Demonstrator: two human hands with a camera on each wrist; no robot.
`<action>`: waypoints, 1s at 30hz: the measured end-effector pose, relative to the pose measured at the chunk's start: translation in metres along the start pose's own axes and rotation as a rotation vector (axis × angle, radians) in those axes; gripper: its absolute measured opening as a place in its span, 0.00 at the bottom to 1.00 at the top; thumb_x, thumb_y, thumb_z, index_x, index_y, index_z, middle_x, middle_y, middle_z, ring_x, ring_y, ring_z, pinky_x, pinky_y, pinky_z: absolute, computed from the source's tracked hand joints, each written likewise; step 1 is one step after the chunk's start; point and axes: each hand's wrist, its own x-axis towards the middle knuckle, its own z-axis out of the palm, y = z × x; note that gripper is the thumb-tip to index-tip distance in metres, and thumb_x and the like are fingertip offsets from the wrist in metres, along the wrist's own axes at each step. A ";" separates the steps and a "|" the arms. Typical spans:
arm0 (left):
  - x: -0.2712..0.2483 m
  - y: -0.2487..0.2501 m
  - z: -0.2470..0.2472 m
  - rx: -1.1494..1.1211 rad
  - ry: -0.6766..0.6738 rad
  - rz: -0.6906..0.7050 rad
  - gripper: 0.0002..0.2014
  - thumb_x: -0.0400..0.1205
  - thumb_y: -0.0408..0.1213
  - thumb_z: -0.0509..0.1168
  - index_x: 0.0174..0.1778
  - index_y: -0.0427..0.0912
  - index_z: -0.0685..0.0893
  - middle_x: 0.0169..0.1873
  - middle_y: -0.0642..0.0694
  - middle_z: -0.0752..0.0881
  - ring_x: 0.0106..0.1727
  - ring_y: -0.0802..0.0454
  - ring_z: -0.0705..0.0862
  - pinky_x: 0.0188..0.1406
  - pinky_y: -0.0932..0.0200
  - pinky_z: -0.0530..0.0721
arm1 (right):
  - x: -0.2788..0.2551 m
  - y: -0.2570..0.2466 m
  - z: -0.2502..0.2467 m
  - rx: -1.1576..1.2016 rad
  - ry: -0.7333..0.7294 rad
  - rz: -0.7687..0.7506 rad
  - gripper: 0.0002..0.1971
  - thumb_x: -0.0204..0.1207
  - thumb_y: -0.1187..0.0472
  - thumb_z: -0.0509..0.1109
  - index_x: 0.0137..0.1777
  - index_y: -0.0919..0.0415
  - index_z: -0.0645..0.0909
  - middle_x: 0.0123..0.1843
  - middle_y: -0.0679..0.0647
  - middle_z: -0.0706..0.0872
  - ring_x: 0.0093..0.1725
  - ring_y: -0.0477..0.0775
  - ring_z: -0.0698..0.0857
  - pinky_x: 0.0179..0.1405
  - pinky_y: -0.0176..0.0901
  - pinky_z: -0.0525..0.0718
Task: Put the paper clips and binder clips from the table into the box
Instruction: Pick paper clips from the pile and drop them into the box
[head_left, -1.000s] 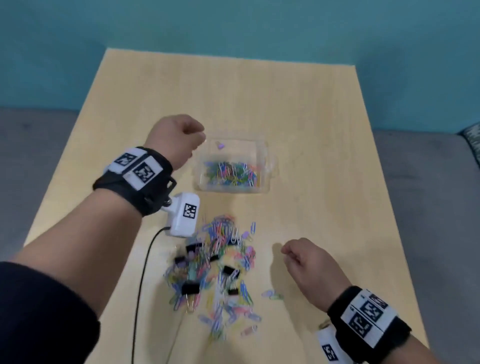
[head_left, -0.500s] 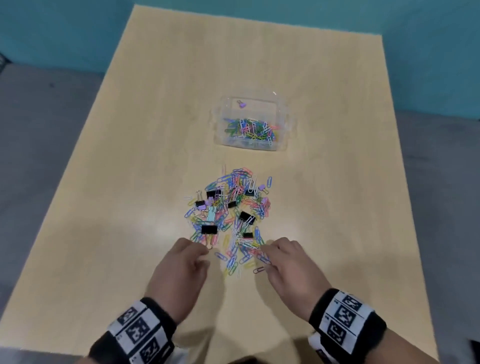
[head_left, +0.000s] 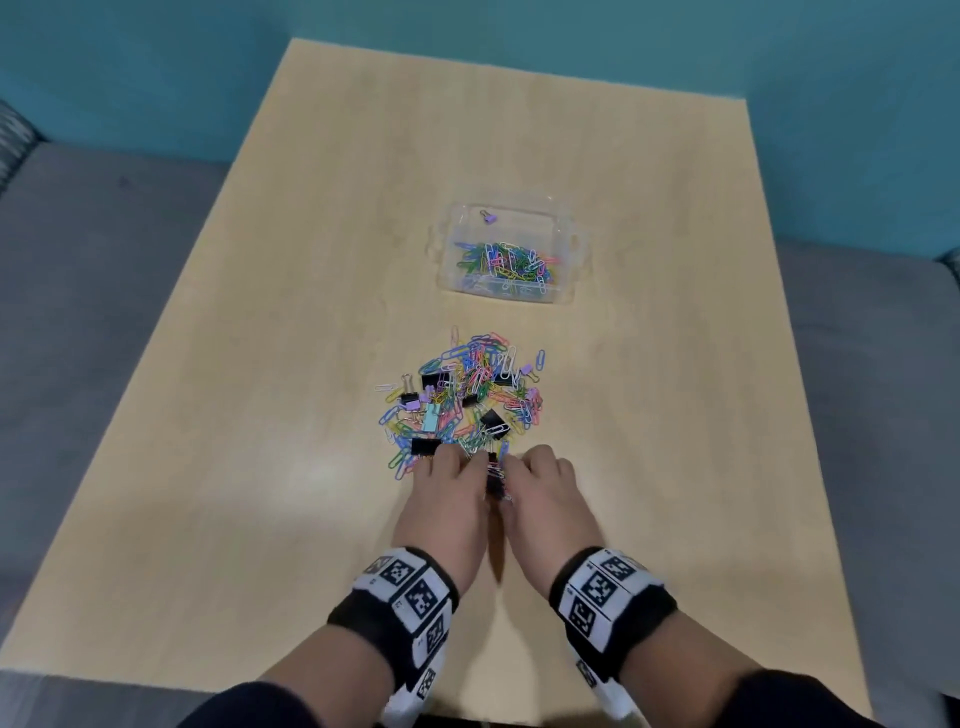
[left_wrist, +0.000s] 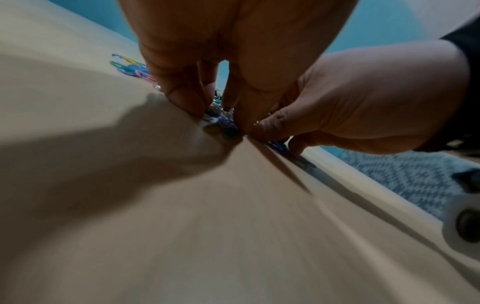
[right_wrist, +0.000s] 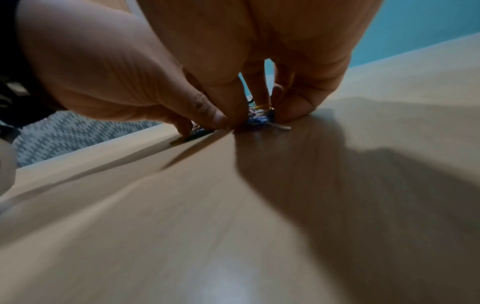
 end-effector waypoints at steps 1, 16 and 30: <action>0.001 0.000 -0.001 0.013 -0.009 0.002 0.18 0.78 0.34 0.61 0.65 0.46 0.75 0.56 0.44 0.73 0.53 0.44 0.69 0.52 0.53 0.73 | 0.001 0.001 0.000 -0.007 0.007 -0.005 0.13 0.68 0.67 0.70 0.53 0.57 0.77 0.49 0.57 0.76 0.45 0.62 0.75 0.41 0.50 0.78; 0.000 0.000 0.000 0.173 -0.116 0.183 0.18 0.64 0.27 0.68 0.46 0.49 0.78 0.43 0.47 0.75 0.37 0.45 0.76 0.25 0.54 0.74 | 0.004 0.011 -0.019 -0.021 -0.153 -0.083 0.11 0.68 0.70 0.62 0.48 0.58 0.76 0.46 0.57 0.77 0.42 0.65 0.79 0.35 0.45 0.65; 0.035 -0.005 -0.064 -0.926 -0.263 -0.306 0.05 0.66 0.29 0.72 0.32 0.42 0.84 0.26 0.44 0.81 0.24 0.50 0.78 0.27 0.56 0.82 | 0.044 0.039 -0.072 0.741 -0.260 0.267 0.11 0.70 0.72 0.68 0.33 0.55 0.78 0.23 0.48 0.78 0.20 0.51 0.80 0.20 0.38 0.75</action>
